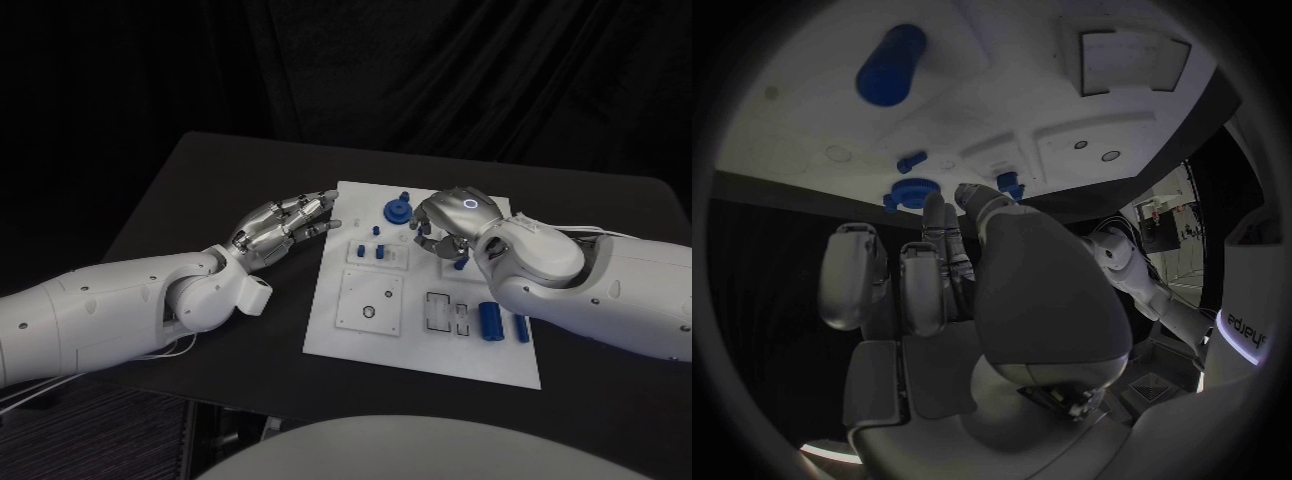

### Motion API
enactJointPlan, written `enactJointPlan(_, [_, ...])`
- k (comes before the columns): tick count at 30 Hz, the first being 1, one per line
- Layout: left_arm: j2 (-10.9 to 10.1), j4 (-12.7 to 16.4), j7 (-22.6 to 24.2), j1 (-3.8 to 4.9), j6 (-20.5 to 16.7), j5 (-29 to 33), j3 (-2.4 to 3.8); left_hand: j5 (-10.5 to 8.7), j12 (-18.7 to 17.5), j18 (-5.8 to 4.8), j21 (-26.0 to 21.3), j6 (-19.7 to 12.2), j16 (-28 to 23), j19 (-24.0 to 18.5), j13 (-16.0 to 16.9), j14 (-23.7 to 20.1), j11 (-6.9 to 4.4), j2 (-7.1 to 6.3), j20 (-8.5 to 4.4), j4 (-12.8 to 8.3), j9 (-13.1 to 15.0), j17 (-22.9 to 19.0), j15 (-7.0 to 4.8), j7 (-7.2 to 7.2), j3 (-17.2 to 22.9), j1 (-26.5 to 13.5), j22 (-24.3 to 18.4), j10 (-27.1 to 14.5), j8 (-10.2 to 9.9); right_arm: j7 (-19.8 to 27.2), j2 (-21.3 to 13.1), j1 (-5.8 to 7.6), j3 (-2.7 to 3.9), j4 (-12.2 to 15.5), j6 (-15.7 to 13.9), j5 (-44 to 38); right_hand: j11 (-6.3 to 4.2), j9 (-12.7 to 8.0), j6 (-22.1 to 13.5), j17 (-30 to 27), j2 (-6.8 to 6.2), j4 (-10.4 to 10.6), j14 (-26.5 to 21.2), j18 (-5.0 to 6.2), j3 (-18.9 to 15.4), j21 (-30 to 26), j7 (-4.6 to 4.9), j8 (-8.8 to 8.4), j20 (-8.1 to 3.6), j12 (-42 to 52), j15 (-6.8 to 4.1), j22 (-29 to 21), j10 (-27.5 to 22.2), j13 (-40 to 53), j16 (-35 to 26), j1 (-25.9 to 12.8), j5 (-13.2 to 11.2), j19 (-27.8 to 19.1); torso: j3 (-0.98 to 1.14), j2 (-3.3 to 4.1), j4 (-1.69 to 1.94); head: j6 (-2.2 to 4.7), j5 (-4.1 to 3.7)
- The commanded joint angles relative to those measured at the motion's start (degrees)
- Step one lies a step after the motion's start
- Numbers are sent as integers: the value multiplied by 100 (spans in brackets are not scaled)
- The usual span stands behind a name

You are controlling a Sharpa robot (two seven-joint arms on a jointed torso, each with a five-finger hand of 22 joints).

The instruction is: Assemble the parts on the task board

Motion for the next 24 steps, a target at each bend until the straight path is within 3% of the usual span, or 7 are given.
enactJointPlan(1, [1, 14, 51, -9, 40, 23, 6, 35, 18, 103, 5, 16, 18, 26, 10, 17, 26, 24, 23, 13, 5, 8, 31, 8, 28, 52, 3, -2, 27, -235, -23, 92, 7, -26, -131, -60, -1, 15, 72, 241, 14, 23, 204, -45, -48, 79, -12, 27, 4, -69, 14, 1036, 76, -71, 46, -71, -88, 65, 11, 0, -5, -1, -9])
enactJointPlan(7, [0, 21, 51, -10, 29, 23, 6, 36, 22, 103, 7, 13, 19, 30, 10, 19, 27, 32, 26, 9, 4, 8, 32, 8, 40, 58, 5, 0, 27, -261, -36, 267, 8, -130, -127, -37, -23, 56, 168, 313, 43, 96, 243, -71, -157, 205, -50, 56, -15, -211, -6, 1071, 218, -223, 99, -222, -371, 128, 11, -10, 3, -1, -9])
enactJointPlan(13, [-7, 23, 49, -10, 19, 23, 6, 36, 22, 104, 8, 16, 20, 32, 10, 19, 28, 35, 27, 8, 5, 8, 33, 8, 44, 61, 7, 0, 28, -234, -20, 424, 8, -317, -87, 288, -19, 64, 167, 392, 61, 169, 279, -92, -222, 300, -51, 44, -18, -280, -6, 1098, 258, -286, 154, -334, -478, 175, 1, -6, -1, -1, -27])
enactJointPlan(16, [-6, 19, 46, -11, 16, 23, 6, 36, 22, 104, 9, 18, 20, 35, 10, 20, 28, 38, 28, 6, 5, 9, 33, 9, 49, 63, 9, 1, 29, -180, 17, 466, 8, -433, 101, 504, -18, 67, 170, 394, 77, 177, 283, -94, -229, 311, -54, 42, -19, -306, -6, 1101, 257, -305, 156, -345, -490, 181, 0, -2, -5, -1, -51])
enactJointPlan(22, [20, 6, 42, -11, 31, 23, 6, 36, 22, 104, 9, 18, 20, 35, 10, 20, 28, 38, 28, 6, 5, 9, 33, 9, 49, 63, 9, 1, 29, -57, 123, 501, 7, -678, 574, 947, 19, 59, 129, 348, 156, 25, 264, -87, -133, 274, -20, -8, -4, -593, 22, 1088, 195, -518, 125, -136, -270, 161, 7, 11, 1, -1, -93])
enactJointPlan(24, [26, -1, 40, -11, 37, 23, 6, 36, 22, 104, 9, 18, 20, 35, 10, 20, 28, 38, 28, 6, 5, 9, 33, 9, 49, 63, 9, 1, 29, -42, 158, 502, 7, -741, 642, 1051, 31, 35, 79, 374, 162, 63, 273, -92, -154, 302, -1, -43, 13, -656, 37, 1096, 284, -593, 143, -200, -358, 171, 9, 16, 7, -1, -114])
